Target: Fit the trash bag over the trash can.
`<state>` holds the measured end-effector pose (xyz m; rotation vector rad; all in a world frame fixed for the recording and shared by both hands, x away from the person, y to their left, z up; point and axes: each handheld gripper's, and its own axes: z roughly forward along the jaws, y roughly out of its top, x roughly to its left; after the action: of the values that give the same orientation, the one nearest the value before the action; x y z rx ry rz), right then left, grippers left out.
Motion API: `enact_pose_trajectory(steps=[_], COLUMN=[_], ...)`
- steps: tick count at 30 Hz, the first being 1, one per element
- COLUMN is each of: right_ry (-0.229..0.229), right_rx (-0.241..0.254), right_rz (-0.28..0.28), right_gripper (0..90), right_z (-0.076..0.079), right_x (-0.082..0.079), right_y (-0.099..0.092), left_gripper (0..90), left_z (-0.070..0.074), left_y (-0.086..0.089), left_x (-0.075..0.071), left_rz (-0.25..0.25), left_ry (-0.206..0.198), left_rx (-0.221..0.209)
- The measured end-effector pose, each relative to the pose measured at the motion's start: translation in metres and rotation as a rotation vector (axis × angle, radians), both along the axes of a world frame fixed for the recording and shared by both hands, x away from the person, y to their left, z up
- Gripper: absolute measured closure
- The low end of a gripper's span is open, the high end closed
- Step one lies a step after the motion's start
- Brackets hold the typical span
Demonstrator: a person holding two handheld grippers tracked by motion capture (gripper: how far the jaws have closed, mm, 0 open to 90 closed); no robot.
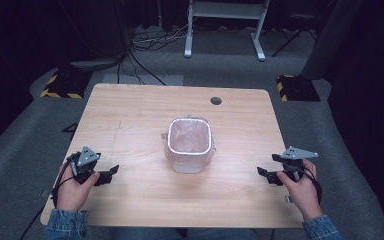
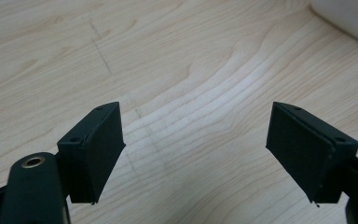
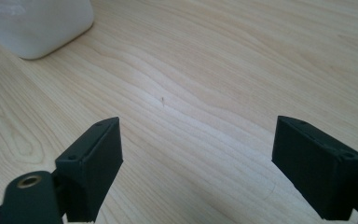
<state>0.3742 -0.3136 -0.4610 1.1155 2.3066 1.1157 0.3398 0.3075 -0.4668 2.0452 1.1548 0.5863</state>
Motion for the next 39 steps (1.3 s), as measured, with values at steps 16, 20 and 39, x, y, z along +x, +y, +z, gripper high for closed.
enact_pose_trajectory(steps=[16, 20, 39], right_ry=[0.036, 0.039, 0.024], right_rx=[-0.031, -0.042, -0.051], right_rz=[0.021, 0.016, -0.021], right_gripper=[16.1, 16.2, 15.2], right_z=[-0.034, -0.04, -0.045], right_x=[-0.001, -0.001, -0.006], right_y=[0.008, 0.009, 0.013], left_gripper=[16.9, 17.0, 14.6], left_z=[-0.018, -0.023, -0.039], left_y=[0.012, 0.013, 0.016], left_x=[0.003, 0.005, 0.006], left_rz=[0.005, 0.019, 0.031], left_ry=[0.049, 0.062, 0.093], left_rx=[0.033, 0.029, -0.017])
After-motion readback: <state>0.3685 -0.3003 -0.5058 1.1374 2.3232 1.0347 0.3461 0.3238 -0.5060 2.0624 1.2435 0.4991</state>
